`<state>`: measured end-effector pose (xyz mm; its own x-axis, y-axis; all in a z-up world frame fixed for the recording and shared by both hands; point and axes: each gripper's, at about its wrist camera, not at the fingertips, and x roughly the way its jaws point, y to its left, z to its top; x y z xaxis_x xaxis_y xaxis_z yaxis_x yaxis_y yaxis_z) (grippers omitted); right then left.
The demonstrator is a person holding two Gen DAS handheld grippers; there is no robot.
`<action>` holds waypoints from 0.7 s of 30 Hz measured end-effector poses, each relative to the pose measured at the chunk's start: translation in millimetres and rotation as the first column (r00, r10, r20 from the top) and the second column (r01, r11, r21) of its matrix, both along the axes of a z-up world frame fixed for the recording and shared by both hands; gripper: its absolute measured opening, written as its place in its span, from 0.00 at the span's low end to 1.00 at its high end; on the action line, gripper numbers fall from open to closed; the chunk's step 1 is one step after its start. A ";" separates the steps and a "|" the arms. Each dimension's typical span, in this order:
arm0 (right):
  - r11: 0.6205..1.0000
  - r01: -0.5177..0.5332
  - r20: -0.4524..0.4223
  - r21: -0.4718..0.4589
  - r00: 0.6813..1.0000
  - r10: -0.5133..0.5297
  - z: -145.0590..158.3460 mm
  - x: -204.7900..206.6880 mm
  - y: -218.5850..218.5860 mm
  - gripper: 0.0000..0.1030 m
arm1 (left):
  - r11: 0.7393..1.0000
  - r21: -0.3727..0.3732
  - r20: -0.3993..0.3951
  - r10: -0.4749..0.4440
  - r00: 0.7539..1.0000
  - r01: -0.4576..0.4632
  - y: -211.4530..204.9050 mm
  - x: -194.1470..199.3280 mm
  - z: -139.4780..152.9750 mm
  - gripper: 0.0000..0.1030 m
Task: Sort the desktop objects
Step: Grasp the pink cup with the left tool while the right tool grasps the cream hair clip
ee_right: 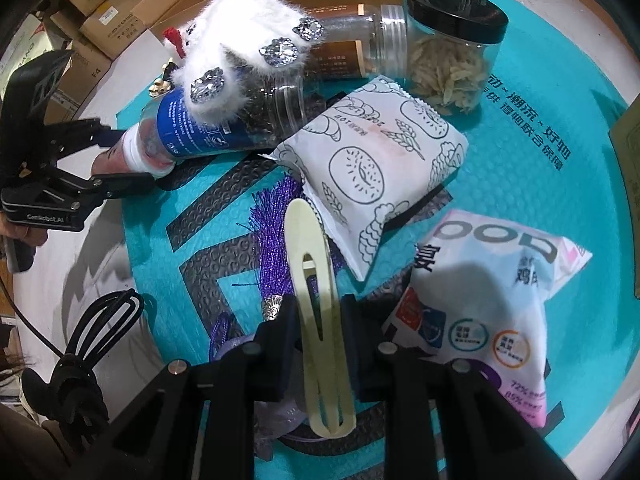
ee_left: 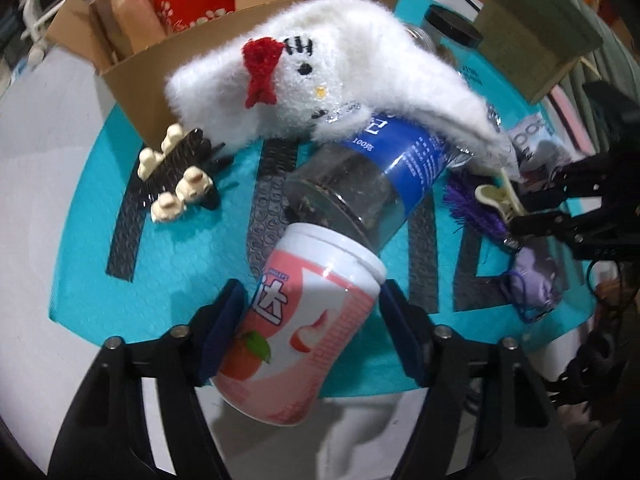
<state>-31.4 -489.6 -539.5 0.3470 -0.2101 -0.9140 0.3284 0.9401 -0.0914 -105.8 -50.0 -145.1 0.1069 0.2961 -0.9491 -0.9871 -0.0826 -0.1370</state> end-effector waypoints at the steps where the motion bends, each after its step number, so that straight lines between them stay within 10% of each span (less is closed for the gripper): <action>1: 1.000 0.001 -0.002 0.000 1.000 -0.001 2.1 3.5 -2.1 0.21 | 1.000 0.000 0.006 0.009 1.000 -0.009 -0.3 -0.2 0.4 0.58; 21: 1.000 -0.009 0.046 -0.029 0.999 0.010 19.4 7.8 -11.3 0.15 | 0.990 0.016 0.149 0.136 0.979 -0.140 -26.3 1.9 30.9 0.54</action>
<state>-23.6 -500.8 -520.2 0.3910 -0.2325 -0.8906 0.3239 0.9404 -0.1033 -103.9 -76.3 -114.2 0.2014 0.3423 -0.9177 -0.9352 -0.2115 -0.2841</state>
